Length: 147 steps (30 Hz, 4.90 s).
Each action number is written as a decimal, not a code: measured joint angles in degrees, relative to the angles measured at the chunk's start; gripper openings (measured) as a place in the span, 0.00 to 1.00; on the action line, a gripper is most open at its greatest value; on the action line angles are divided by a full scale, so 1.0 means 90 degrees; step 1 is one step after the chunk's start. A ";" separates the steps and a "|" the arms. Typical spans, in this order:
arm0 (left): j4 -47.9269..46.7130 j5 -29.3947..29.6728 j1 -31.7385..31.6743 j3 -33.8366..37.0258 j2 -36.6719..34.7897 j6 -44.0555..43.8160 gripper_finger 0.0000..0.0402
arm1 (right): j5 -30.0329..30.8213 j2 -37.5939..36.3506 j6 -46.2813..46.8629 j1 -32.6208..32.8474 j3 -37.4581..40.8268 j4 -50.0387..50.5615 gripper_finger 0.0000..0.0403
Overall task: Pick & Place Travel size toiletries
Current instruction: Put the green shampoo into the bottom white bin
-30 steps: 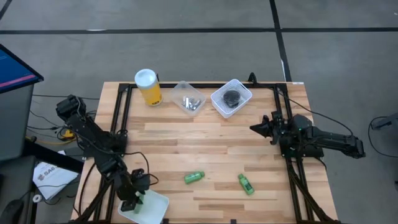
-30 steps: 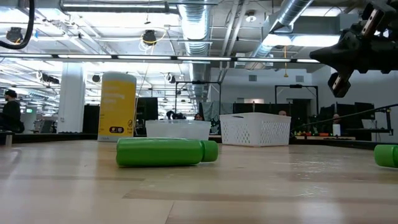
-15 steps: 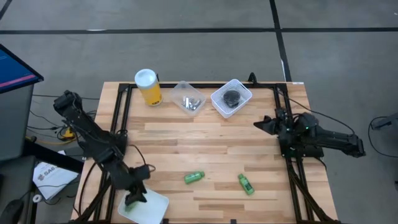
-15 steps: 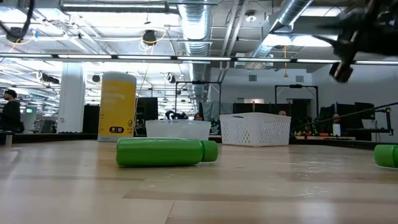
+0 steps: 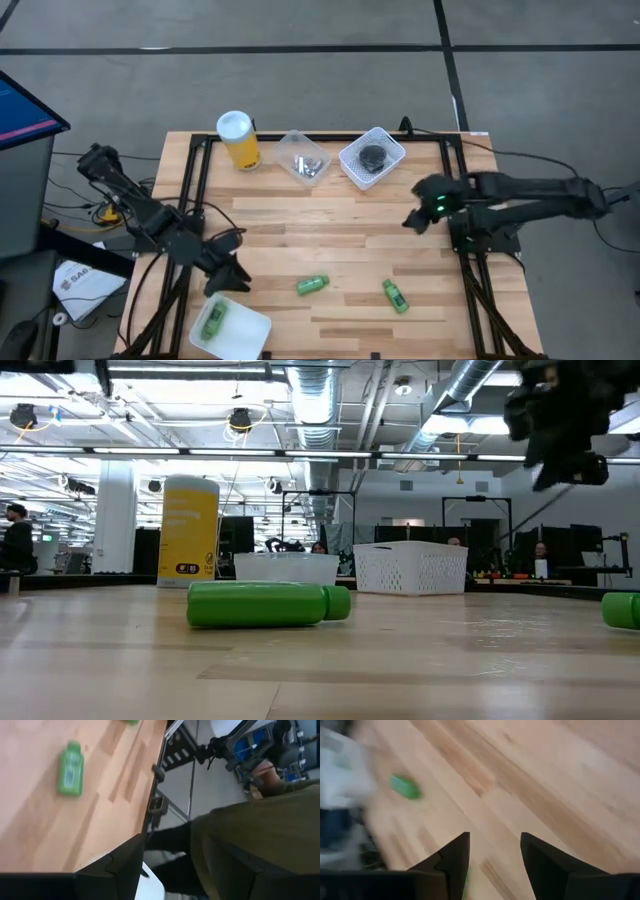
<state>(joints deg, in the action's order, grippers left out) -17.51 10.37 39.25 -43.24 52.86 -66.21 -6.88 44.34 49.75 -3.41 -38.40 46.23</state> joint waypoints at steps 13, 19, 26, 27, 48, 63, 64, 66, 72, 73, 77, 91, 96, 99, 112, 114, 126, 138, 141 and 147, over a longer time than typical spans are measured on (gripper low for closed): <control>-0.0171 0.0012 -0.0271 0.0001 -0.0562 0.2279 0.58 | -0.0363 0.4509 0.0887 0.1802 -0.2132 0.0337 0.53; -0.0731 0.0023 -0.0271 0.0002 -0.0923 0.2848 0.61 | -0.0469 0.5805 0.1602 0.2476 -0.2877 0.0567 0.64; -0.1281 0.0217 -0.0271 0.0002 -0.1349 0.3246 0.60 | -0.0672 0.6560 0.1731 0.2747 -0.2914 0.0639 0.64; -0.1272 0.0261 -0.0271 0.0002 -0.1379 0.3322 0.60 | -0.0726 0.6614 0.1664 0.2741 -0.2914 0.0554 0.64; -0.1298 0.0785 -0.0271 0.0002 -0.1375 0.3378 0.59 | -0.0559 0.7111 0.2190 0.2940 -0.2918 0.0249 0.24; -0.1298 0.1236 -0.0271 0.0002 -0.1375 0.3380 0.59 | 0.0288 0.7030 0.1909 0.2919 -0.3355 0.0635 0.00; -0.1298 0.1236 -0.0271 0.0002 -0.1375 0.3380 0.59 | 0.0306 0.6979 0.1878 0.2934 -0.3471 0.0810 0.01; -0.1298 0.1236 -0.0271 0.0002 -0.1375 0.3380 0.59 | 0.0301 0.6805 0.1805 0.3011 -0.3648 0.1292 0.05; -0.1298 0.1337 -0.0271 0.0003 -0.1375 0.3380 0.59 | 0.0206 0.5732 0.1798 0.3320 -0.3476 0.1978 0.27; -0.1298 0.1360 -0.0271 0.0005 -0.1375 0.3380 0.59 | 0.0209 0.5516 0.1767 0.3408 -0.3366 0.2131 0.31; -0.1298 0.1362 -0.0271 0.0005 -0.1375 0.3380 0.59 | 0.0061 0.4660 0.1649 0.3950 -0.2850 0.2674 0.48; -0.1298 0.1904 -0.0270 0.0007 -0.1375 0.3509 0.59 | -0.0968 0.3444 0.3724 0.5268 -0.1058 0.1585 0.58; -0.1298 0.1902 -0.0270 0.0007 -0.1375 0.3514 0.59 | -0.0903 0.3828 0.3080 0.5262 -0.0884 0.1547 0.65; -0.1298 0.1901 -0.0270 0.0007 -0.1375 0.3516 0.59 | -0.0919 0.4049 0.2930 0.5156 -0.0786 0.1109 0.70; -0.1313 0.1896 -0.0271 0.0007 -0.1373 0.3518 0.59 | -0.1154 0.4907 0.2422 0.5026 -0.0565 0.0451 0.75; -0.1331 0.1896 -0.0271 0.0007 -0.1373 0.3518 0.59 | -0.1144 0.4893 0.2458 0.5020 -0.0565 0.0439 0.75; -0.1349 0.1894 -0.0271 0.0007 -0.1372 0.3521 0.59 | -0.1078 0.4895 0.2714 0.5166 -0.0492 0.0161 0.68; -0.1373 0.1892 -0.0271 0.0007 -0.1373 0.3521 0.59 | -0.1108 0.4895 0.3227 0.5068 -0.0206 -0.0449 0.37; -0.1376 0.1892 -0.0271 0.0007 -0.1373 0.3523 0.59 | -0.1041 0.4898 0.3071 0.4979 -0.0335 -0.0546 0.33; -0.1470 0.2070 -0.0268 0.0007 -0.1372 0.3528 0.59 | -0.0707 0.4900 0.2592 0.4606 -0.0835 -0.0547 0.41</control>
<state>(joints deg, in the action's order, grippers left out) -30.74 29.00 36.84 -43.18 40.51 -34.46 -13.24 88.44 73.08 38.04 -45.91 41.30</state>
